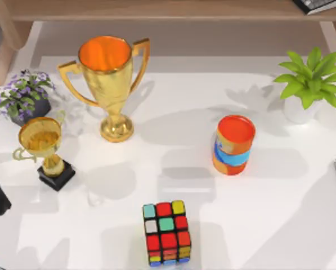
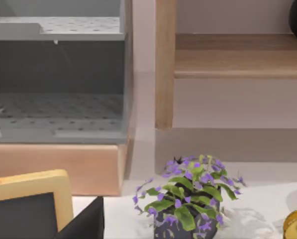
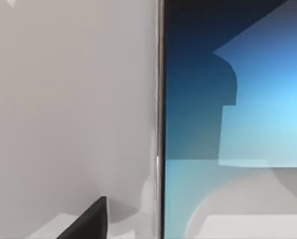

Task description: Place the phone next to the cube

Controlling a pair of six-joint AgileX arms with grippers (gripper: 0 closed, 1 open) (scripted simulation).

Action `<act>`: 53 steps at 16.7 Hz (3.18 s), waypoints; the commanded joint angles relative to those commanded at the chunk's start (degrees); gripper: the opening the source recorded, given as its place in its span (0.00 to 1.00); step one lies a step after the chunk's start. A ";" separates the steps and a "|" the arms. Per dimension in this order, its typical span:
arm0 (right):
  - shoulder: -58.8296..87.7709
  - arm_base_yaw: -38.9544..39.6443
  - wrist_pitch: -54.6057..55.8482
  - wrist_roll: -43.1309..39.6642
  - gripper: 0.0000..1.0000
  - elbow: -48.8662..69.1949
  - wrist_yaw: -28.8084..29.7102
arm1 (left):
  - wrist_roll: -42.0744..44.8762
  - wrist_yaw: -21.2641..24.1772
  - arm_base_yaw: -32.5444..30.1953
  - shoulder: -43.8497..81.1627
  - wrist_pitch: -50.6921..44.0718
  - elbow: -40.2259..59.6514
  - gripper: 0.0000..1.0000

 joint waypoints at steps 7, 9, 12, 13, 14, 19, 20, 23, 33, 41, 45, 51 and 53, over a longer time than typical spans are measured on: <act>0.00 0.00 0.00 0.00 0.25 0.00 0.00 | 0.00 0.00 0.00 0.00 0.00 0.00 1.00; 0.00 0.00 0.00 0.00 0.10 0.00 0.00 | 0.00 0.00 0.00 0.00 0.00 0.00 1.00; 0.00 0.00 0.00 0.00 0.00 0.00 0.00 | 0.00 0.00 0.00 0.00 0.00 0.00 1.00; 0.00 0.00 0.00 0.00 0.00 0.00 0.00 | 0.00 0.00 0.00 0.00 0.00 0.00 1.00; 0.00 0.00 0.00 0.00 0.00 0.00 0.00 | 0.00 0.00 0.00 0.00 0.00 0.00 1.00; -1.78 0.18 -1.61 0.63 0.00 0.20 -0.47 | 0.00 0.00 0.00 0.00 0.00 0.00 1.00; -1.87 0.18 -1.78 0.63 0.00 0.30 -0.47 | 0.00 0.00 0.00 0.00 0.00 0.00 1.00; -3.01 0.16 -4.13 0.61 0.00 1.51 -0.49 | 0.00 0.00 0.00 0.00 0.00 0.00 1.00; -5.94 1.58 -5.51 2.65 0.00 3.99 -0.55 | 0.00 0.00 0.00 0.00 0.00 0.00 1.00; -15.86 14.93 -6.15 21.34 0.00 5.87 -0.65 | 0.00 0.00 0.00 0.00 0.00 0.00 1.00; -20.57 25.01 -7.21 35.33 0.00 4.95 -0.67 | 0.00 0.00 0.00 0.00 0.00 0.00 1.00; -25.31 41.67 -9.63 58.31 0.00 1.75 -0.63 | 0.00 0.00 0.00 0.00 0.00 0.00 1.00; -26.04 47.08 -10.56 65.84 0.00 0.33 -0.58 | 0.00 0.00 0.00 0.00 0.00 0.00 1.00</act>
